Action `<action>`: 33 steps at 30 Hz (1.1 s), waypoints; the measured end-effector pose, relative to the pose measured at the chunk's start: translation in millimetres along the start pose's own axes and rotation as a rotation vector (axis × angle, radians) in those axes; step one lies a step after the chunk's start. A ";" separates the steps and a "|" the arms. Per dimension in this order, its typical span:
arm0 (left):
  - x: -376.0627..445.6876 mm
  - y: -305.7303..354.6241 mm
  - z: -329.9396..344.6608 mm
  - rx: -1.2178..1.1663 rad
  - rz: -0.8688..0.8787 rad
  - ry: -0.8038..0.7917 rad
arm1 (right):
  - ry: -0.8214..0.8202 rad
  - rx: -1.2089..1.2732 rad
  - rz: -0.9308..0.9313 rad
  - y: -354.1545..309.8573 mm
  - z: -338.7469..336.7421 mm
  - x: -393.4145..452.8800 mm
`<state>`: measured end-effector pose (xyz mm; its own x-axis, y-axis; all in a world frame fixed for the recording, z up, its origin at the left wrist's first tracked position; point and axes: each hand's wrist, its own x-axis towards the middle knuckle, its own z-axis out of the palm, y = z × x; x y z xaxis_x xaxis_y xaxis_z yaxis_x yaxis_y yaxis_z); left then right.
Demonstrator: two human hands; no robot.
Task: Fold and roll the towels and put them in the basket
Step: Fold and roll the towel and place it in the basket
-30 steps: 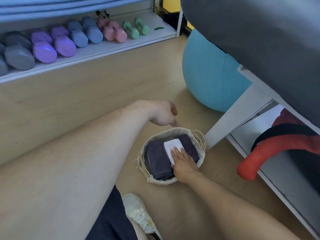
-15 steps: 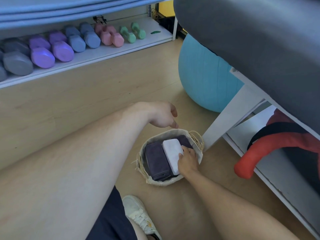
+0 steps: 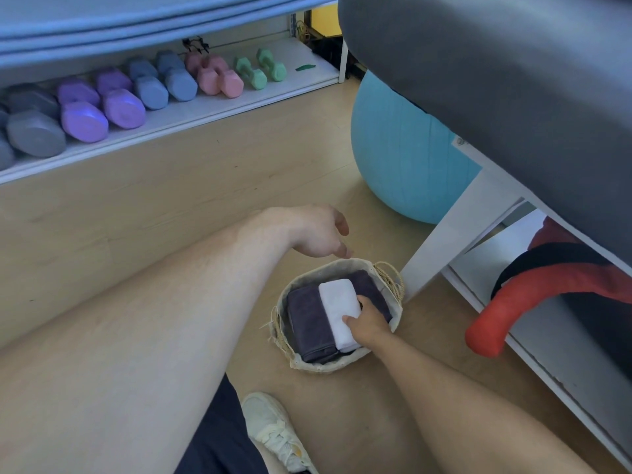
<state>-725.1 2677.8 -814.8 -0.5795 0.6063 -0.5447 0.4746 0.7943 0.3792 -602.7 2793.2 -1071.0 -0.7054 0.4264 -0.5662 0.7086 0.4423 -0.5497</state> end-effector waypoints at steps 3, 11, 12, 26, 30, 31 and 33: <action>1.1 -1.0 -0.4 -0.005 -0.005 -0.004 | 0.018 0.112 -0.128 -3.1 -1.2 -0.9; 6.0 -2.0 1.2 -0.010 -0.006 -0.014 | -0.058 -0.054 -0.057 -1.8 7.0 18.2; 6.8 -1.3 0.7 -0.013 -0.005 -0.011 | -0.053 -0.077 -0.059 -1.8 7.5 20.1; 13.3 8.8 3.4 0.011 0.017 -0.019 | -0.045 -0.837 -0.468 -22.0 60.8 -17.4; 12.5 5.1 4.2 0.017 0.003 -0.026 | -0.159 -0.912 -0.519 -23.3 45.6 -2.9; 12.5 4.7 4.0 0.019 0.001 -0.026 | -0.176 -0.907 -0.525 -24.4 42.5 -0.7; 12.9 4.5 3.2 0.017 0.002 -0.022 | -0.206 -0.856 -0.539 -25.5 38.4 -0.2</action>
<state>-728.3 2689.1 -822.5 -0.5643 0.6064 -0.5603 0.4870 0.7925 0.3672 -620.0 2751.6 -1080.5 -0.8525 -0.1029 -0.5126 -0.0066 0.9825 -0.1863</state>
